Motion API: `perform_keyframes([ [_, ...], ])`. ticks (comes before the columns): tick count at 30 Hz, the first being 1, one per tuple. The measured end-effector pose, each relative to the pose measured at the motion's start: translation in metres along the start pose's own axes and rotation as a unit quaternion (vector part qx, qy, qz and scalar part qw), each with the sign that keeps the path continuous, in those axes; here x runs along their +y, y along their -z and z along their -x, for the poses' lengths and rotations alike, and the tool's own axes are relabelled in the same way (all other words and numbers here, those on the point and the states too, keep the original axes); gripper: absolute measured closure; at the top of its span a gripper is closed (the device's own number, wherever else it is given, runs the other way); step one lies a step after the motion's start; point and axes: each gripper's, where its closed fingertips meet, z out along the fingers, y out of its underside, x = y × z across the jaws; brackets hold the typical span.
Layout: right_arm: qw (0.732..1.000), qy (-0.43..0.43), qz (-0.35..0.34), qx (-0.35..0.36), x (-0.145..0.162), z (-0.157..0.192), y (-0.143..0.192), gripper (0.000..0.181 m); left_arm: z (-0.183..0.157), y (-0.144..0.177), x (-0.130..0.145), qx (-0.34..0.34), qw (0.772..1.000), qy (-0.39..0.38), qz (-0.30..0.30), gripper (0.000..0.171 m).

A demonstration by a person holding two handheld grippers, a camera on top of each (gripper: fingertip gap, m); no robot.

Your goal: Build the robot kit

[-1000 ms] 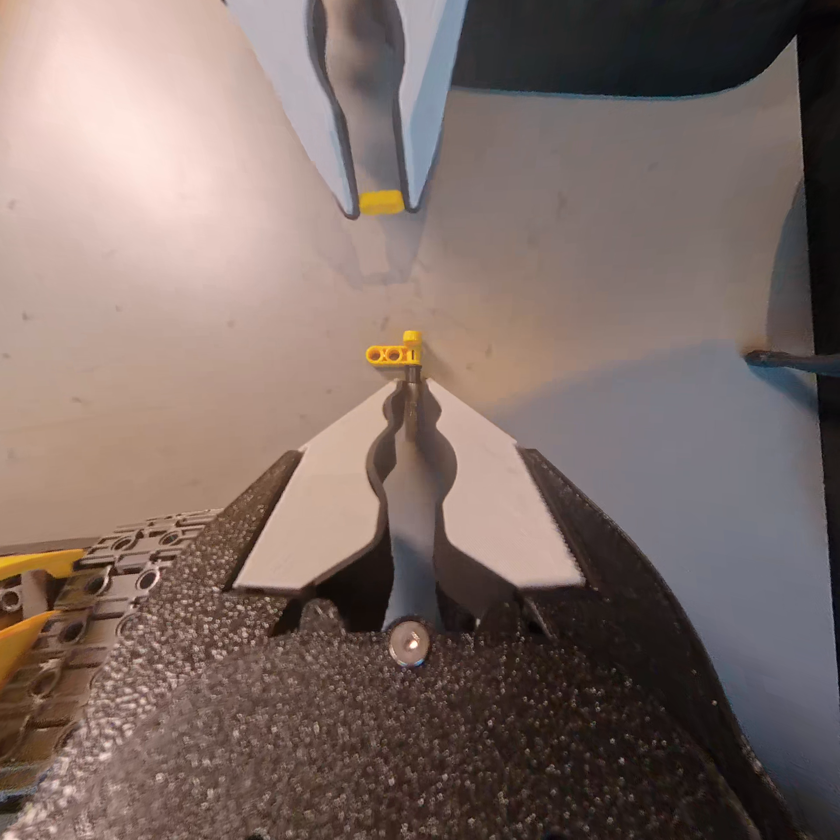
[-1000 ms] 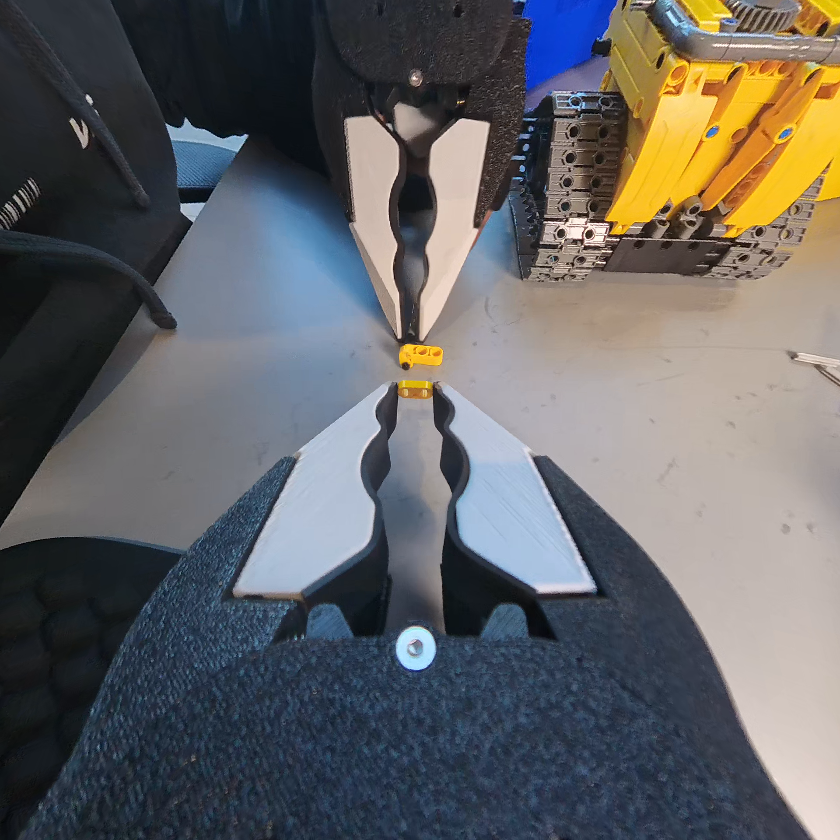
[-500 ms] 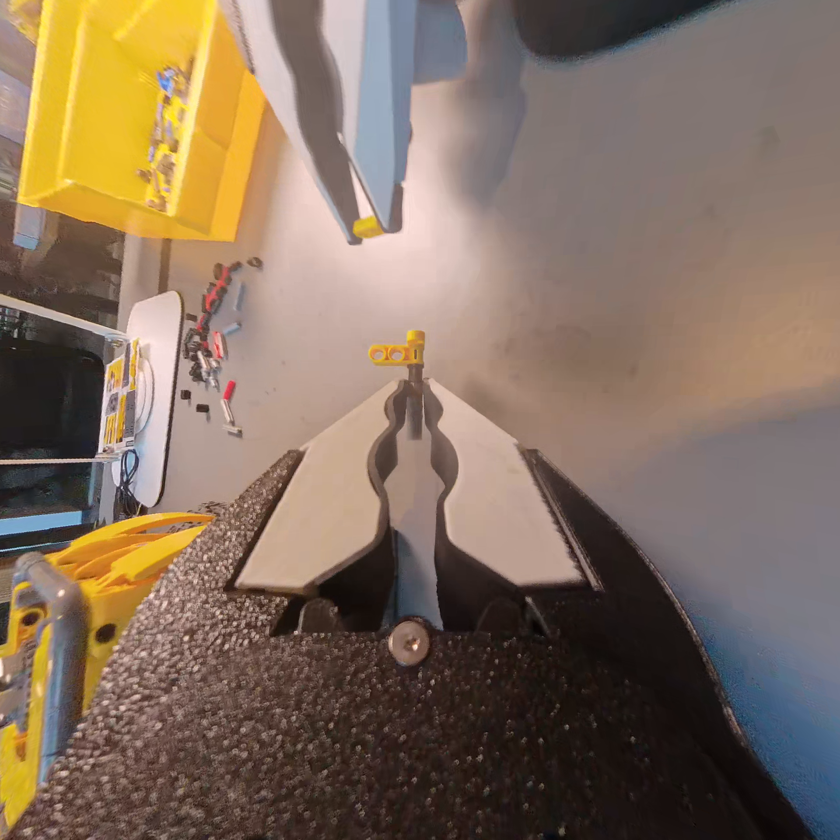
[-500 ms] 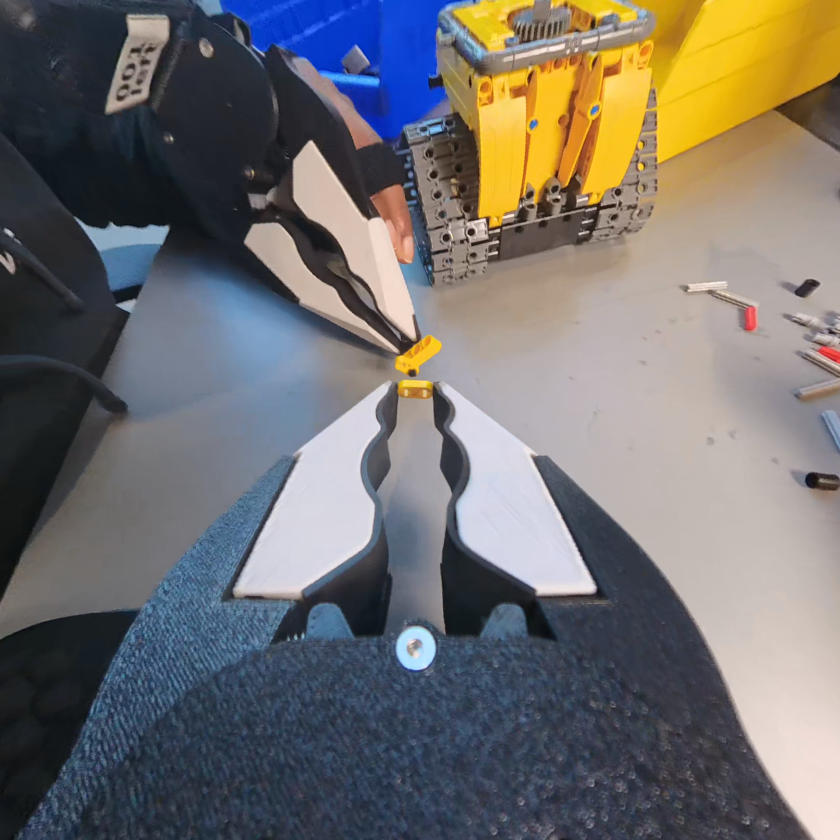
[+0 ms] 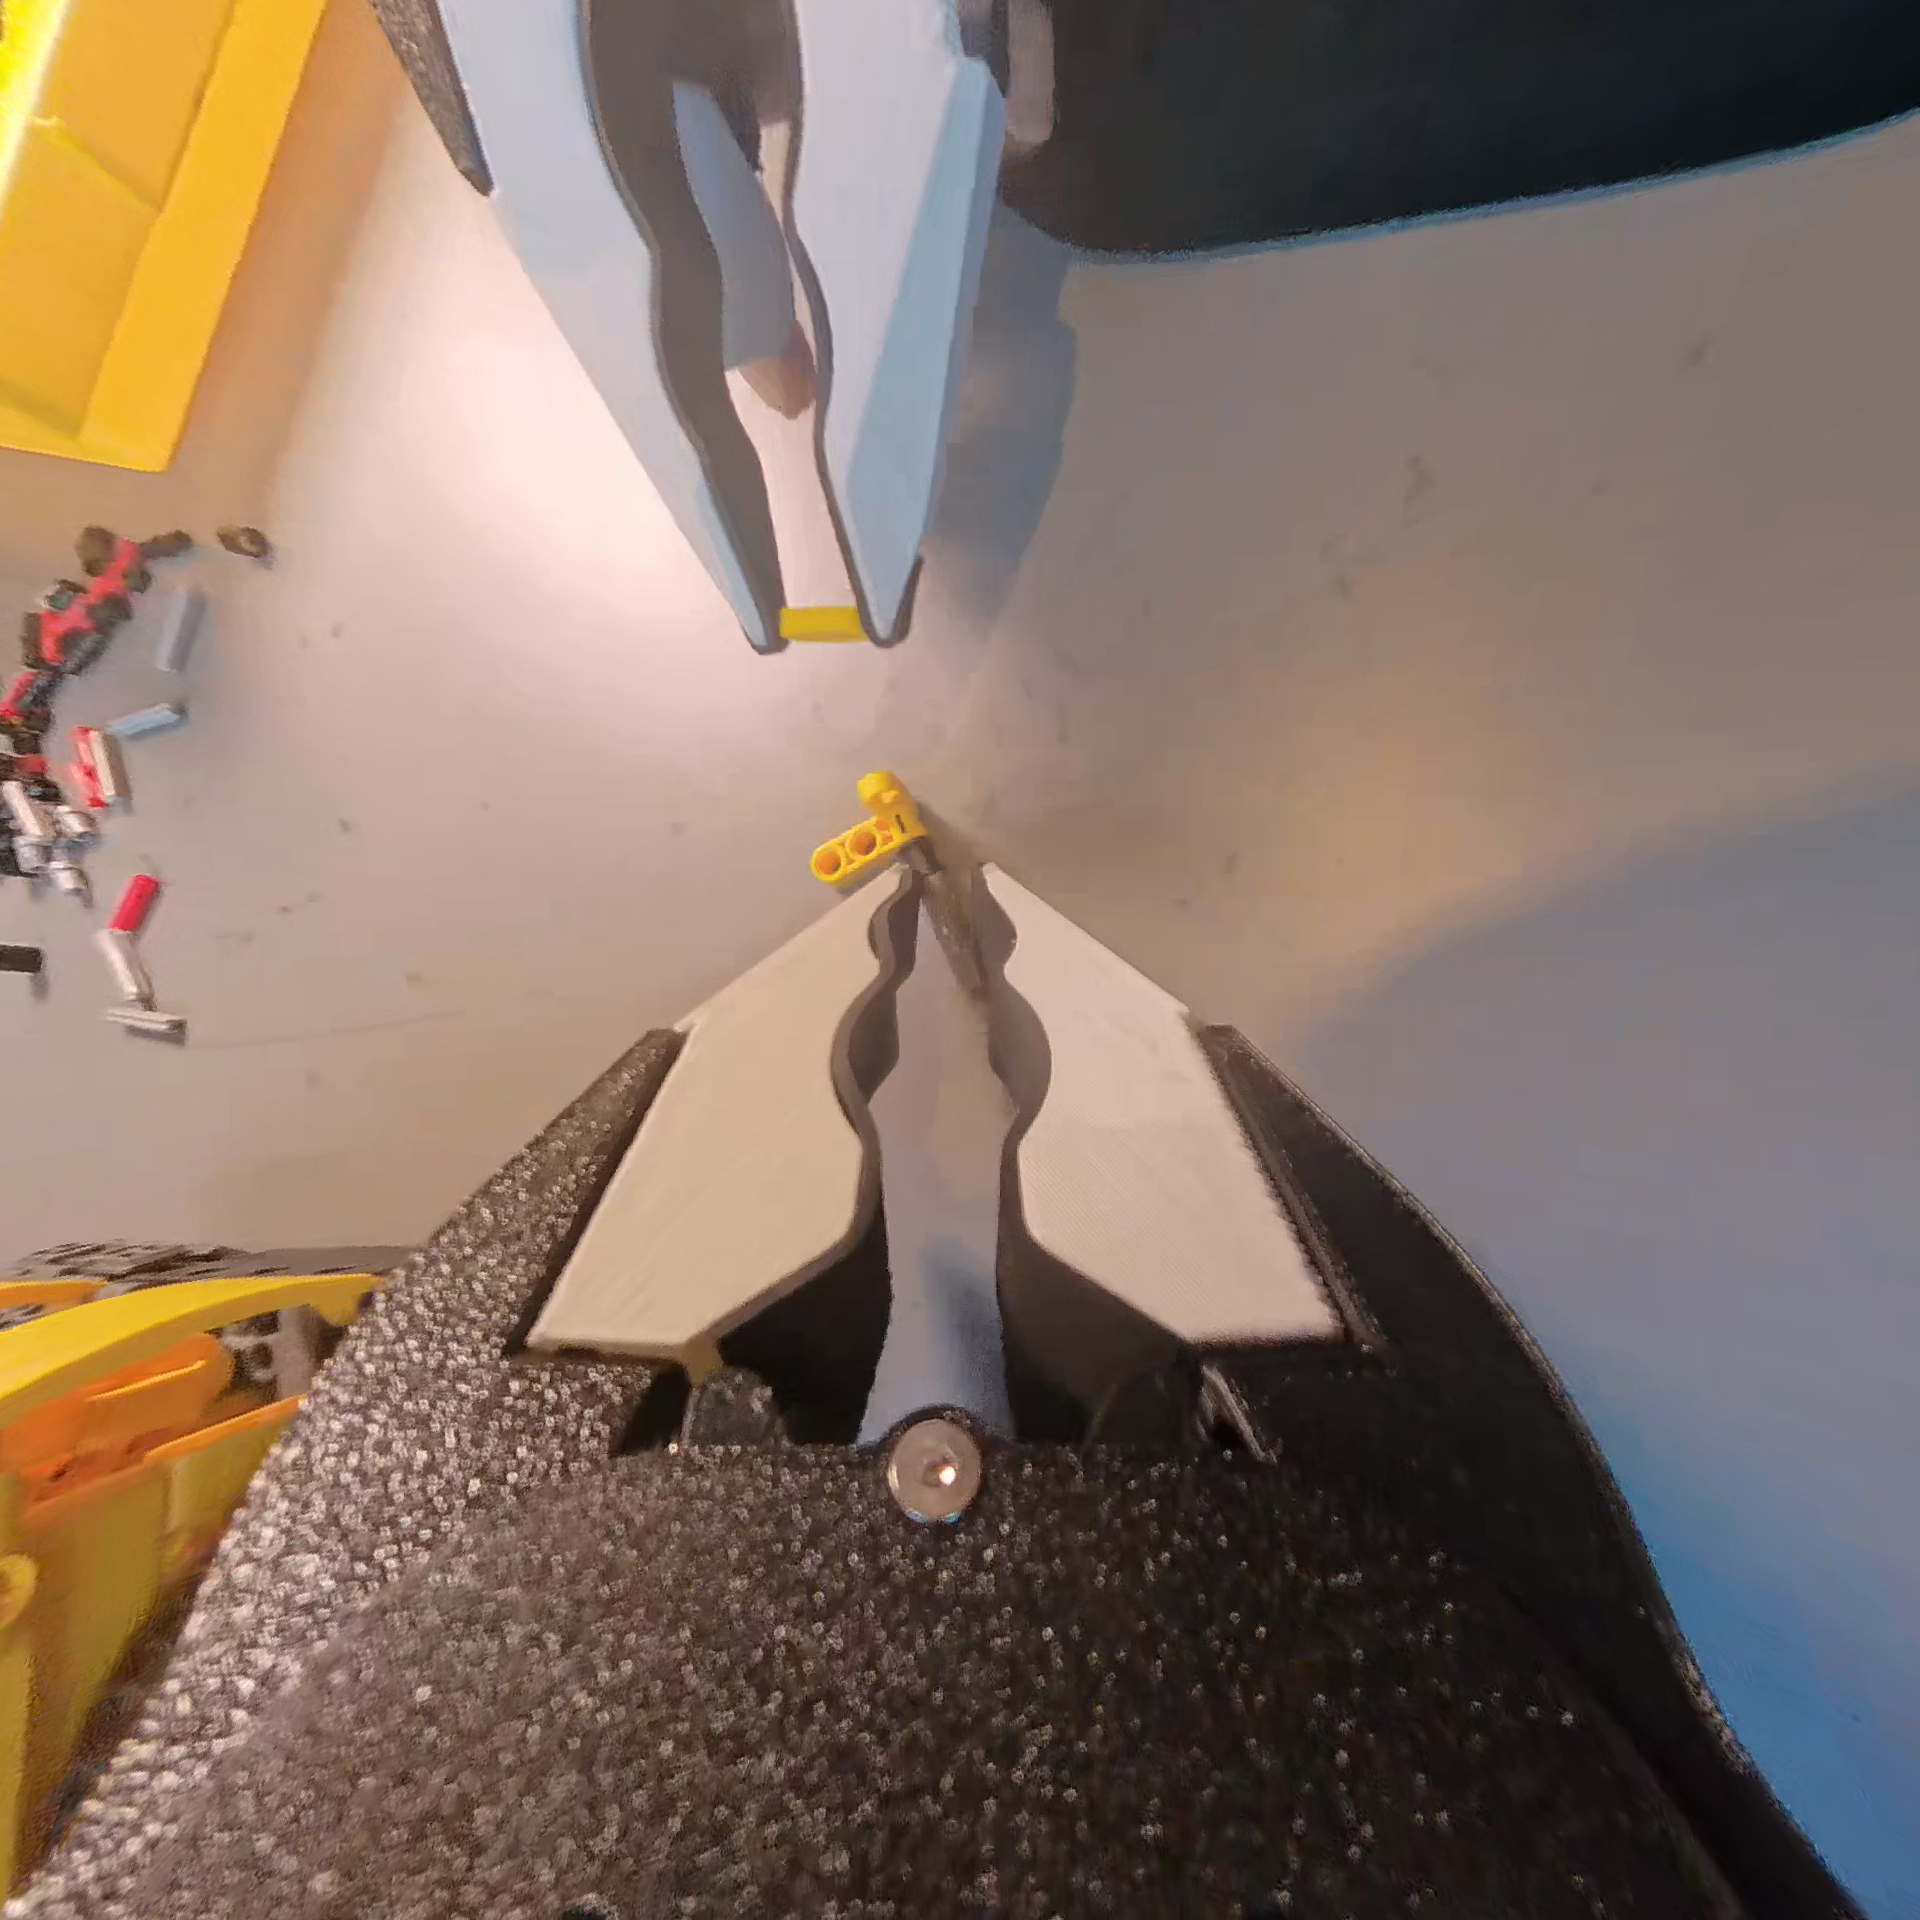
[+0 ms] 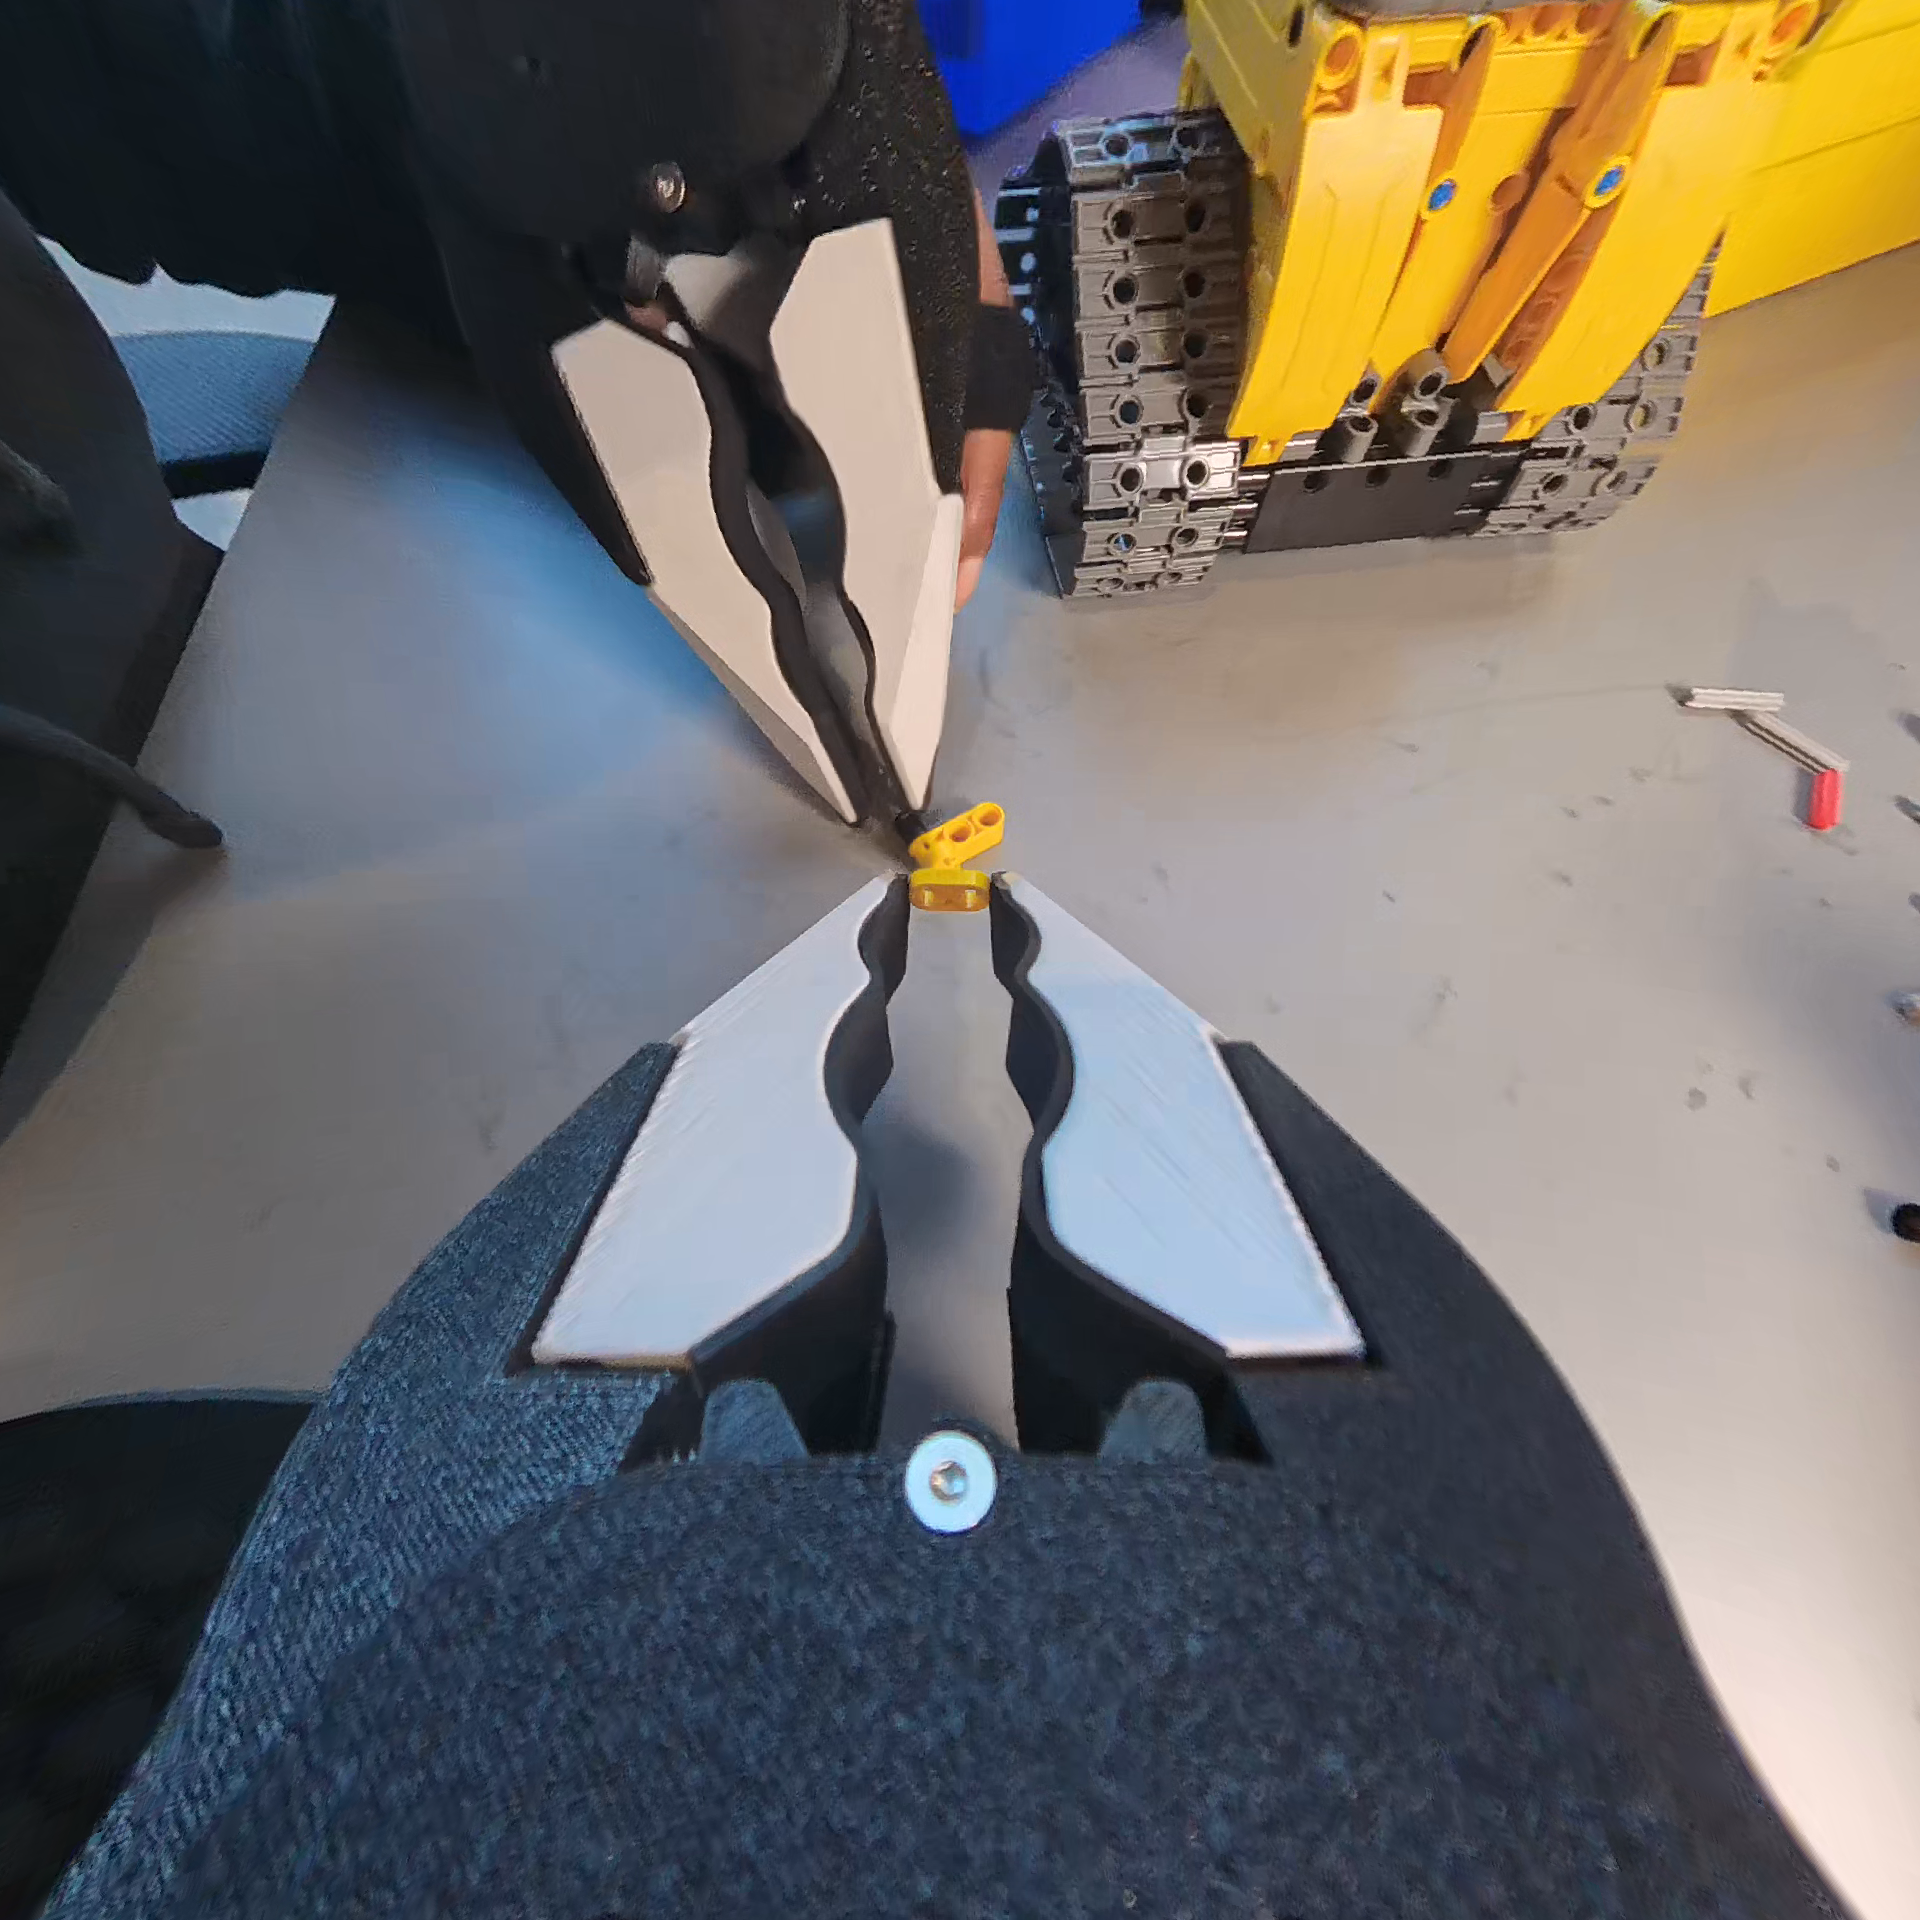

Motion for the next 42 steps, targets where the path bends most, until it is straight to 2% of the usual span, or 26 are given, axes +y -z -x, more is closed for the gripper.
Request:
perform_keyframes([
  [5,1.000,0.011,0.012,0.008,-0.003,-0.001,-0.010,0.166,0.000,0.010,-0.008,0.039,0.997,0.053,-0.036,0.164],
  [11,0.999,-0.034,0.020,0.000,-0.007,-0.011,-0.024,0.166,0.004,0.016,-0.002,0.062,0.993,0.099,-0.033,0.164],
  [13,0.999,-0.025,0.045,-0.002,0.001,-0.010,-0.028,0.166,0.003,0.014,0.001,0.066,0.992,0.102,-0.025,0.164],
  [25,0.997,0.015,0.069,-0.021,0.015,0.010,-0.019,0.166,-0.006,0.007,0.002,0.079,0.991,0.104,-0.016,0.161],
  [31,0.997,0.026,0.072,-0.028,0.014,0.014,-0.020,0.166,-0.007,0.006,-0.006,0.081,0.990,0.110,-0.031,0.158],
  [34,0.997,0.029,0.064,-0.037,0.013,0.017,-0.018,0.166,-0.011,-0.001,-0.005,0.077,0.992,0.097,-0.014,0.158],
  [36,0.997,0.031,0.056,-0.047,0.012,0.018,-0.014,0.166,-0.010,-0.003,-0.003,0.064,0.994,0.085,-0.006,0.165],
  [42,0.996,0.030,0.050,-0.064,0.018,0.021,-0.005,0.166,-0.010,-0.003,-0.003,0.064,0.995,0.078,-0.005,0.166],
])
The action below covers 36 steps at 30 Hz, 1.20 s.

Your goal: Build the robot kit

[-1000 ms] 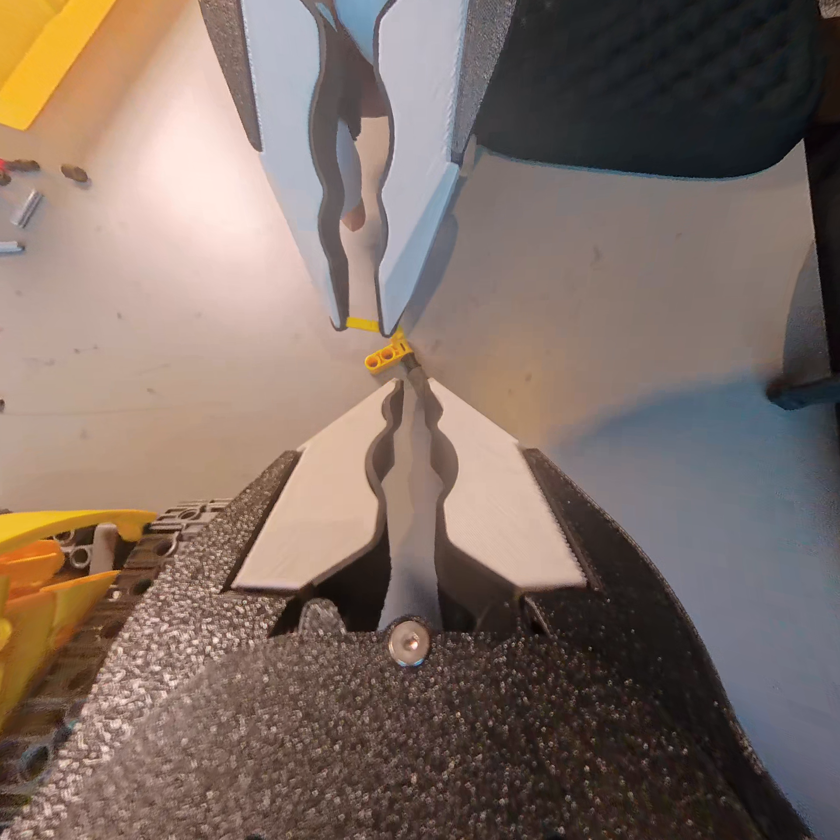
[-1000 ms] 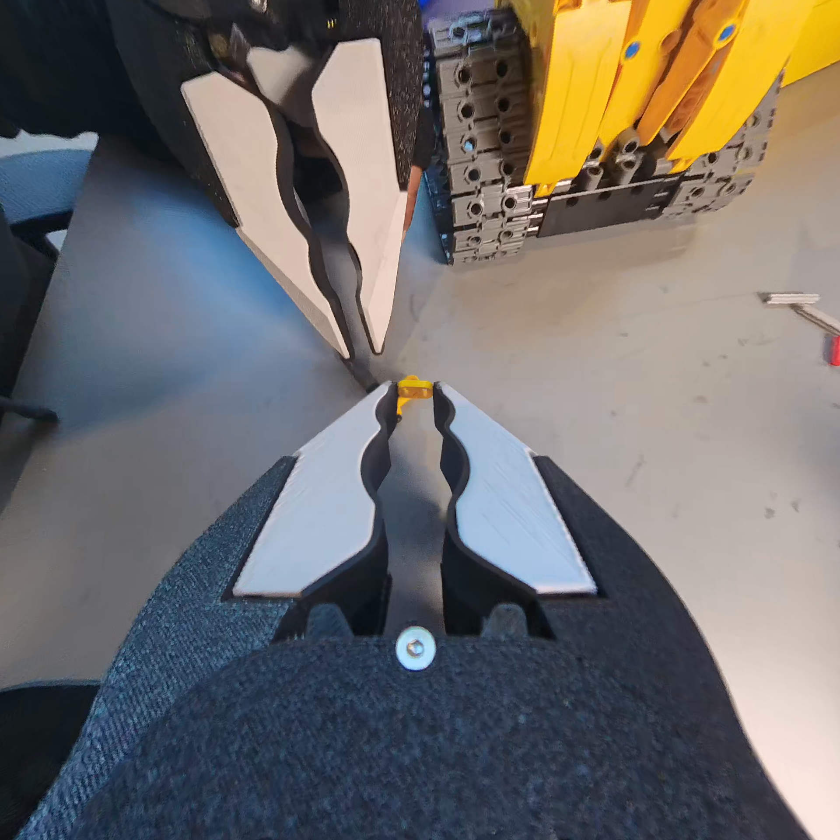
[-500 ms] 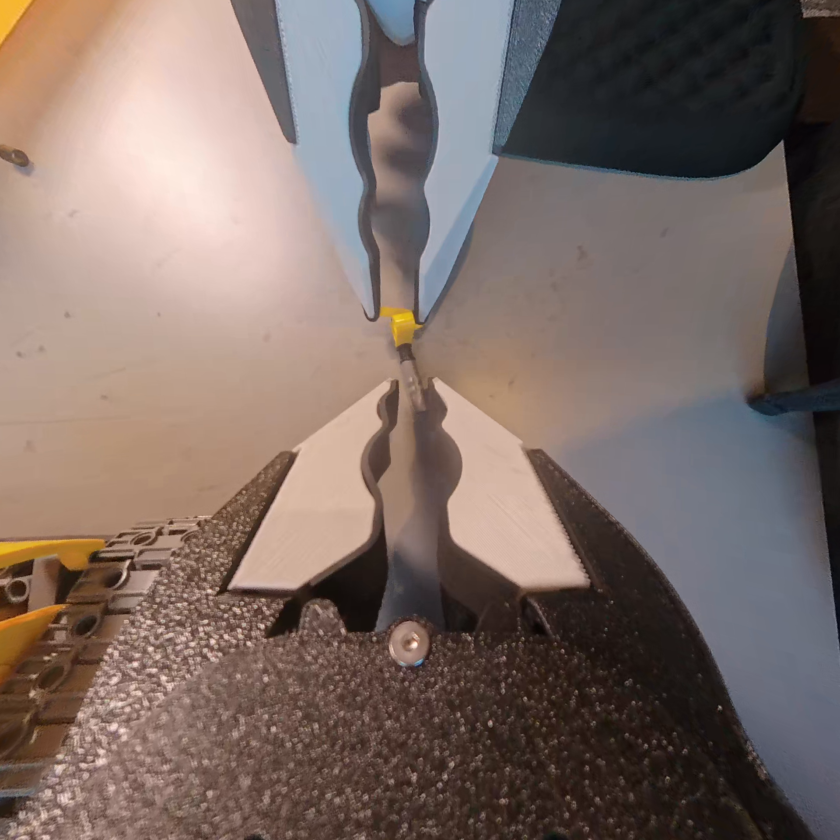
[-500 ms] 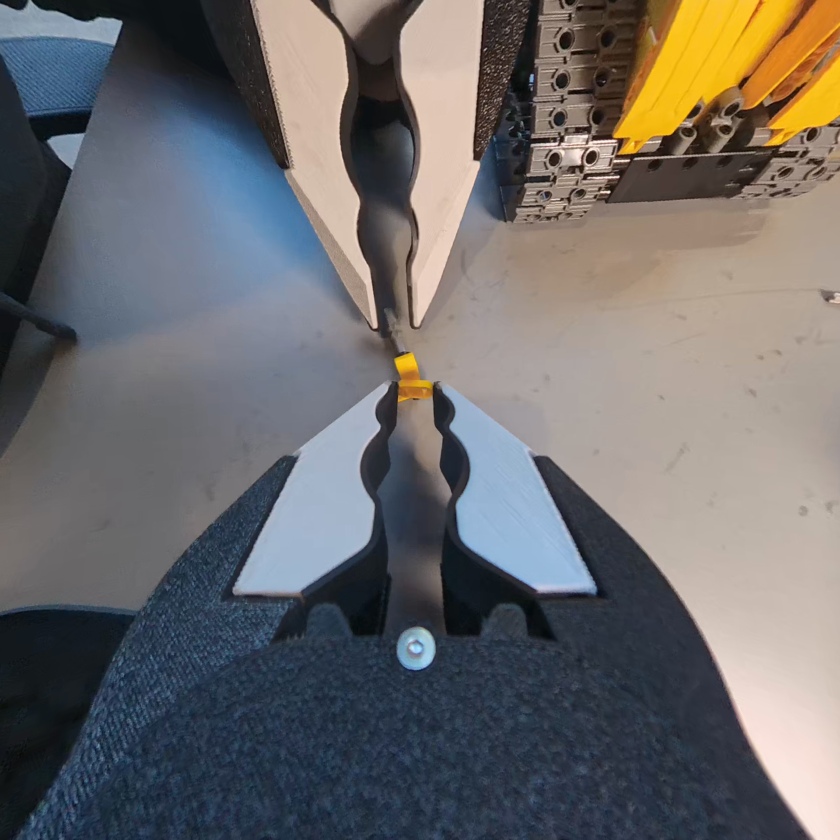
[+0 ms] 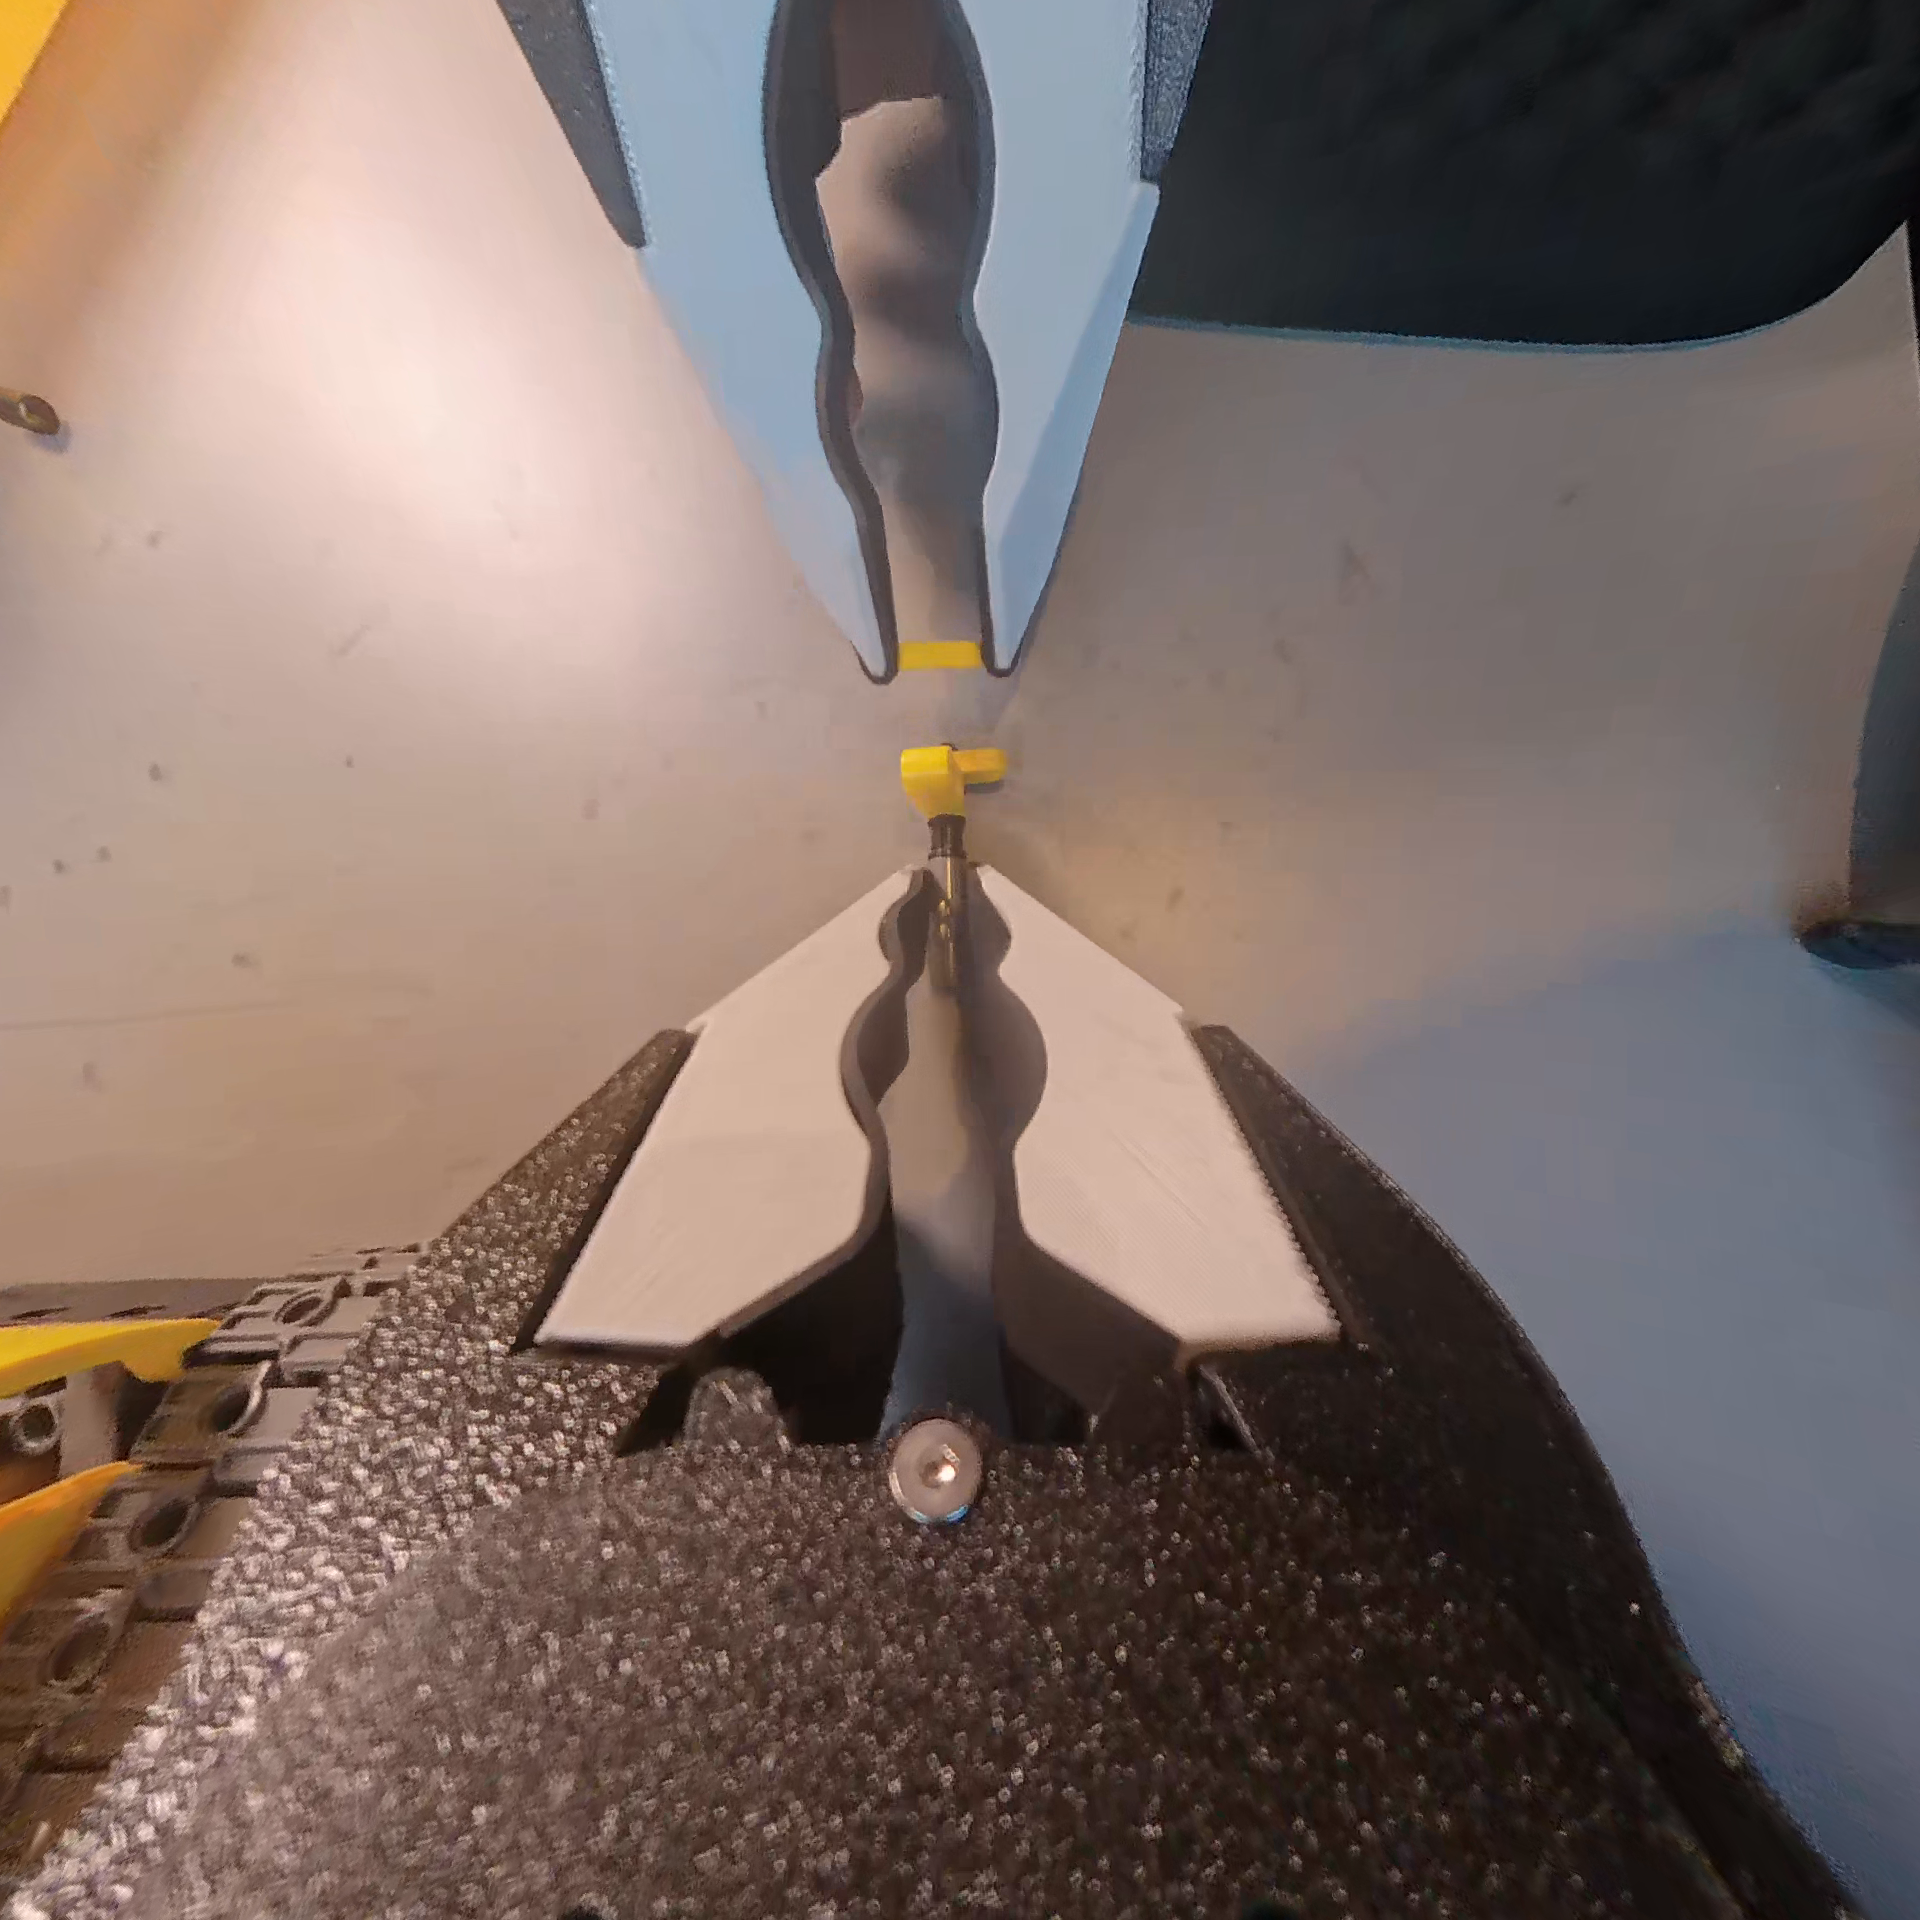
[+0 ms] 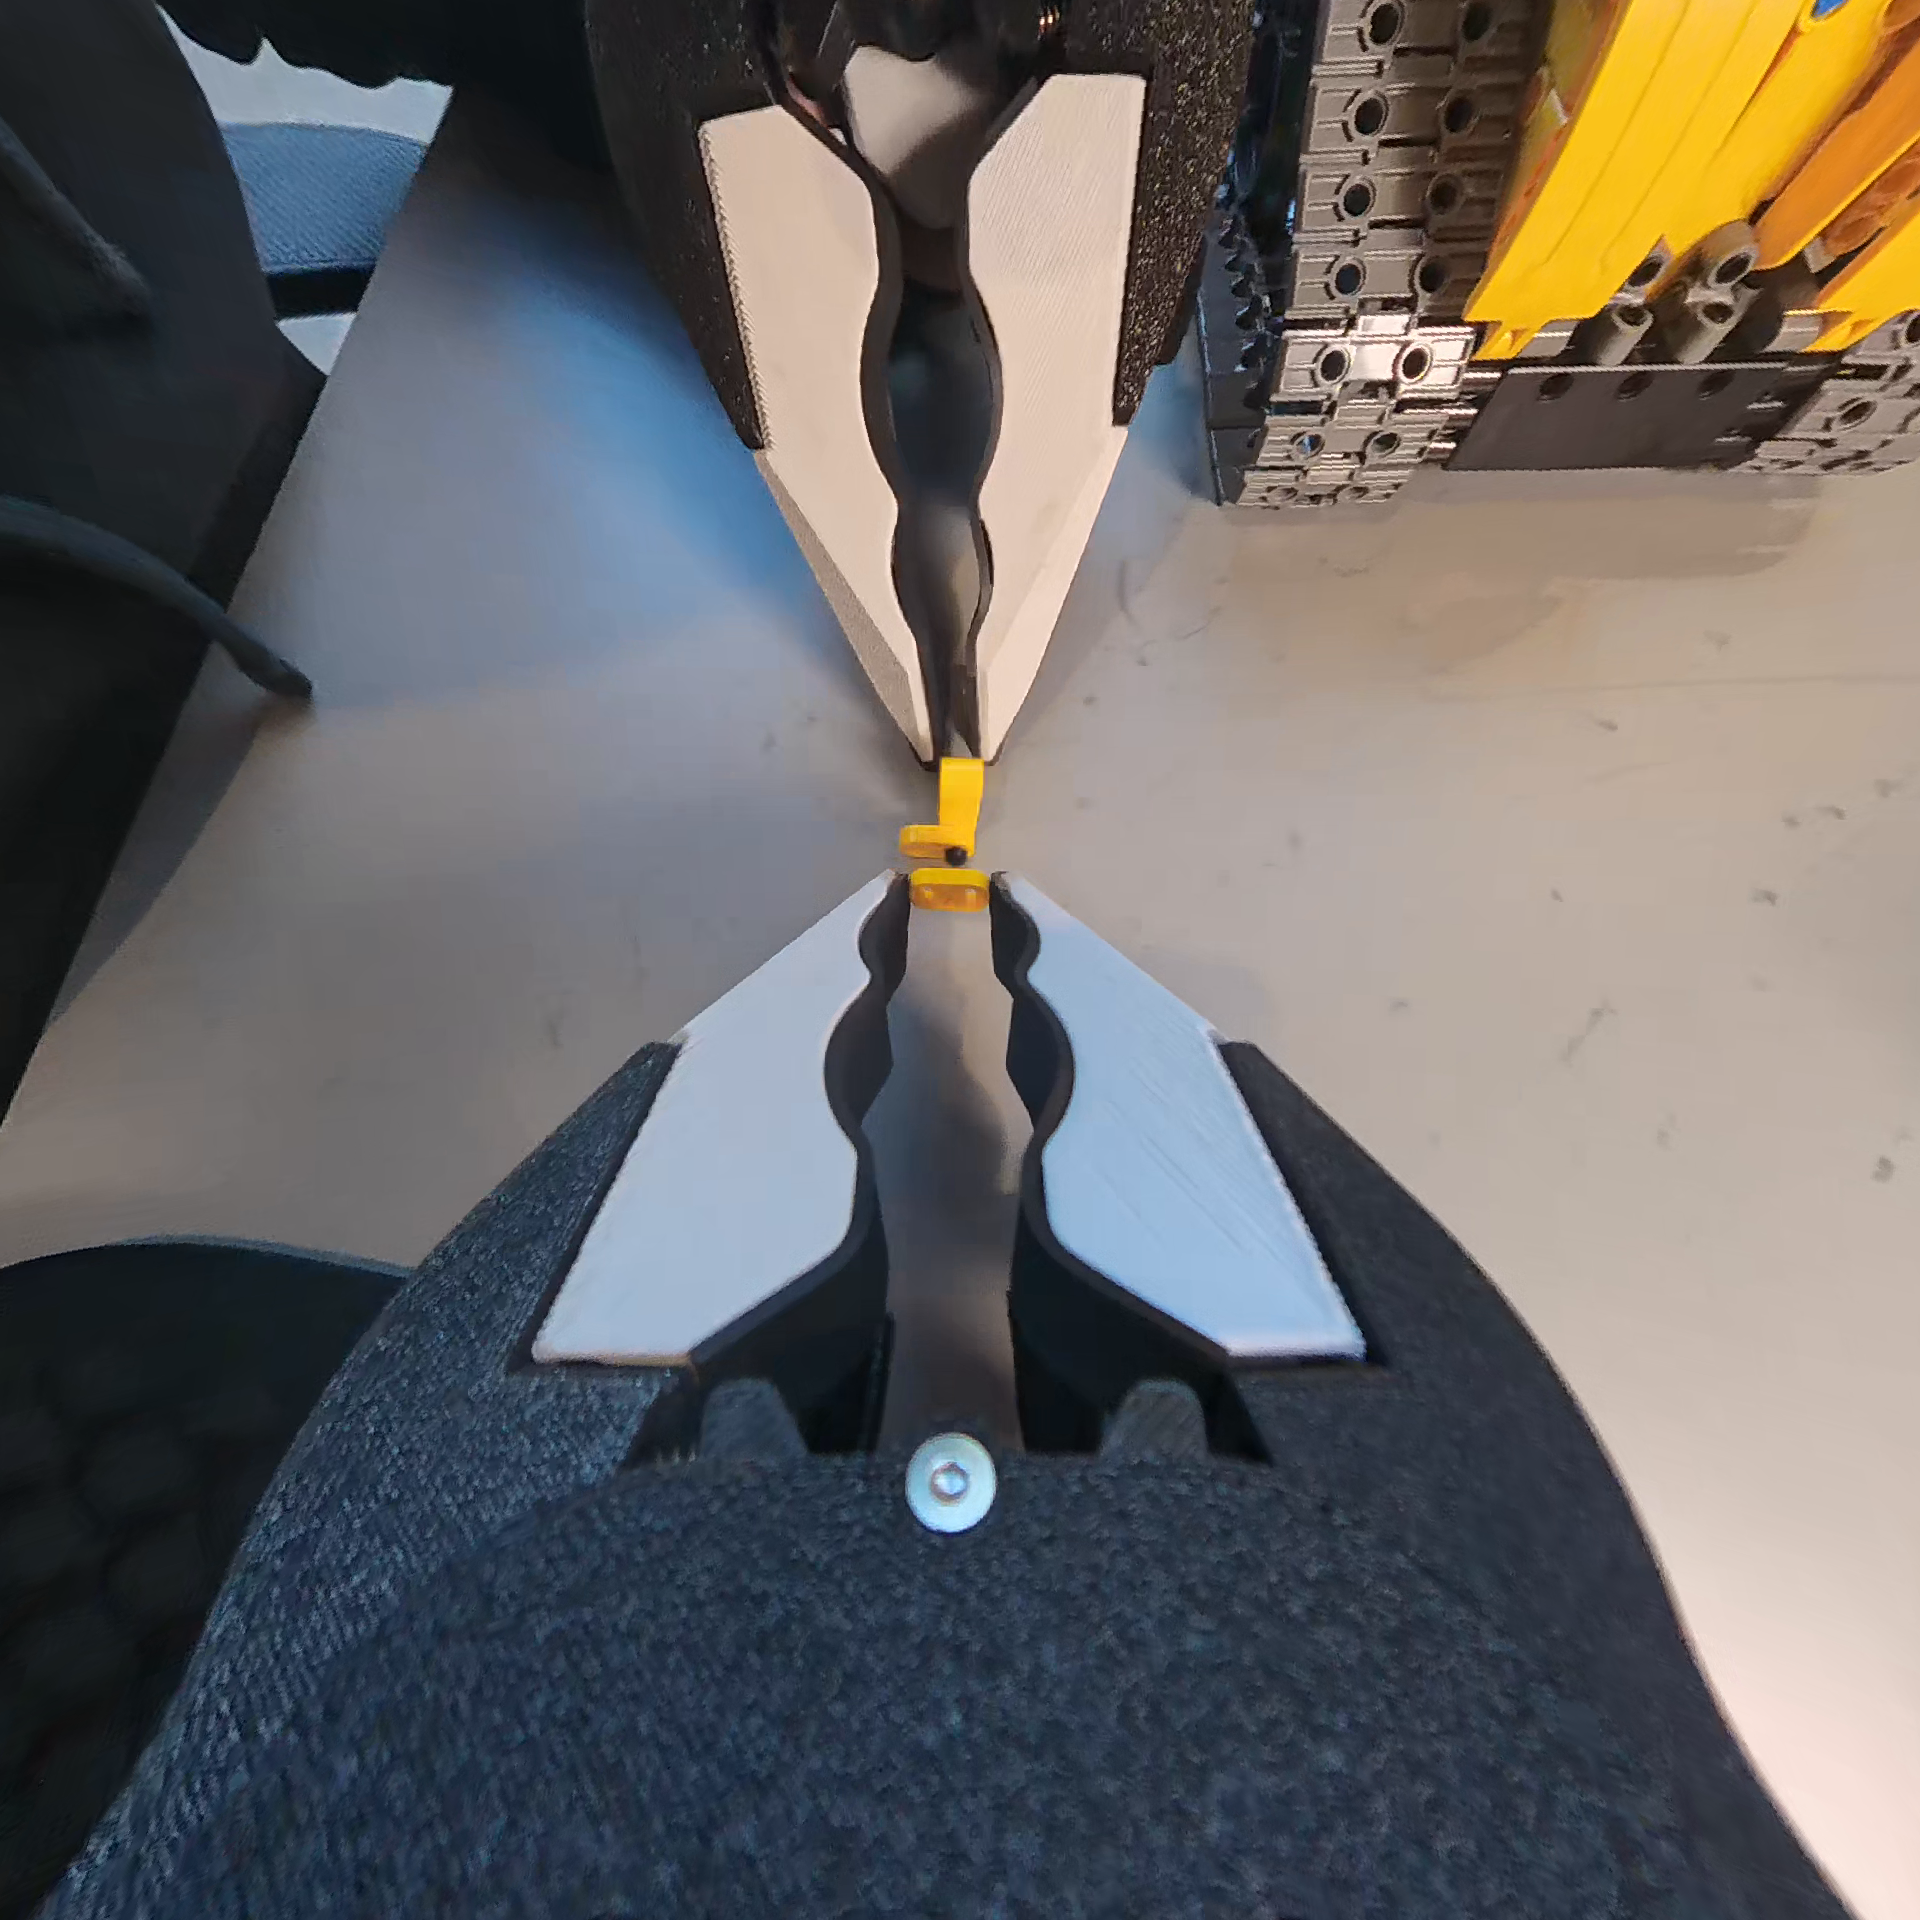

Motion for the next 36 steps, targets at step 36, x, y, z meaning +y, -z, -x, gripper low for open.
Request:
perform_keyframes([
  [36,1.000,-0.005,-0.022,-0.019,-0.007,0.005,-0.001,0.166,-0.001,0.006,-0.014,-0.006,0.999,0.019,-0.032,0.167],
])
